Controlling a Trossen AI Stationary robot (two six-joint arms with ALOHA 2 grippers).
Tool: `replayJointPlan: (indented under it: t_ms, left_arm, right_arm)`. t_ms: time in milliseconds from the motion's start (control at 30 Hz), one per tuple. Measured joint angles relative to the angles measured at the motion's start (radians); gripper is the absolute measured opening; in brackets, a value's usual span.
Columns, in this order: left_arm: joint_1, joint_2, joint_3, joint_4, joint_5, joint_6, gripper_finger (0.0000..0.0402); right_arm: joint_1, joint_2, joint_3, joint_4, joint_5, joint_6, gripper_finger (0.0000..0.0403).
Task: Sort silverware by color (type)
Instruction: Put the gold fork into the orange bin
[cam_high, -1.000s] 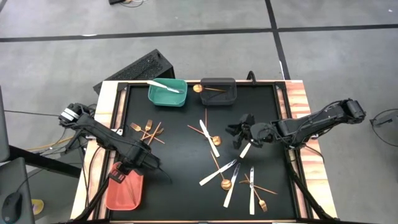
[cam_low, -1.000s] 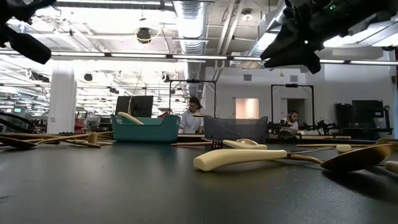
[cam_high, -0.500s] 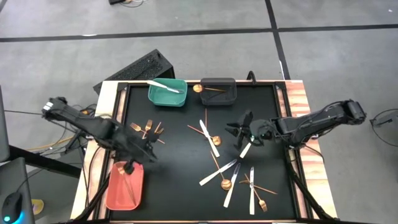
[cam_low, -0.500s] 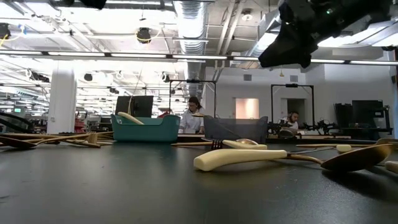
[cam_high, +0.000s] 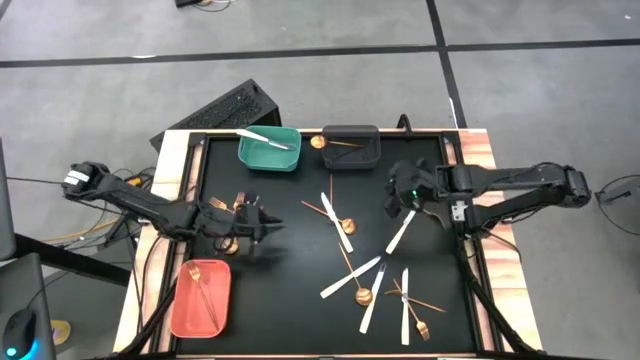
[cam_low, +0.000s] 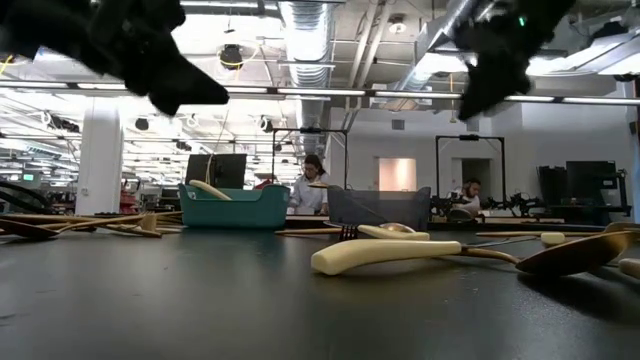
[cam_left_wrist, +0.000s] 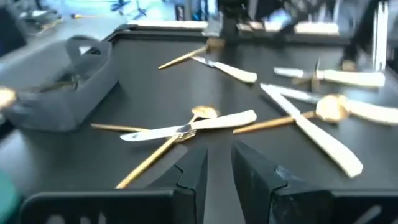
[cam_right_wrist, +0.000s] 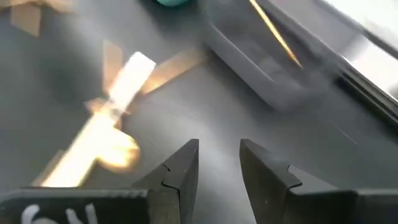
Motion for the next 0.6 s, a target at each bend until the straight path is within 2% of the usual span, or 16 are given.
replayJointPlan:
  t_ms: [67, 200, 333, 400, 567, 600]
  left_arm:
    - [0.0, 0.017, -0.03, 0.073, -0.068, -0.044, 0.0072]
    - [0.001, 0.018, -0.035, 0.084, -0.198, -0.135, 0.0079]
    - [0.001, 0.005, -0.016, 0.103, -0.213, -0.129, 0.008]
    - [0.001, 0.005, -0.005, 0.102, -0.212, -0.13, 0.0079]
    - [0.012, 0.006, 0.055, 0.039, -0.215, -0.087, 0.0078]
    - [0.018, 0.006, 0.071, 0.019, -0.215, -0.086, 0.0078]
  right_arm:
    - [-0.047, 0.001, -0.001, -0.088, -0.041, 0.017, 0.0146]
    - [-0.096, 0.0, -0.001, -0.174, -0.066, 0.044, 0.0146]
    - [-0.127, 0.0, -0.026, -0.17, -0.066, 0.044, 0.0146]
    - [-0.133, 0.001, -0.06, -0.107, -0.078, 0.046, 0.0146]
    - [-0.09, 0.036, -0.151, 0.257, -0.282, -0.007, 0.0146]
    - [-0.077, 0.057, -0.153, 0.274, -0.297, -0.024, 0.0146]
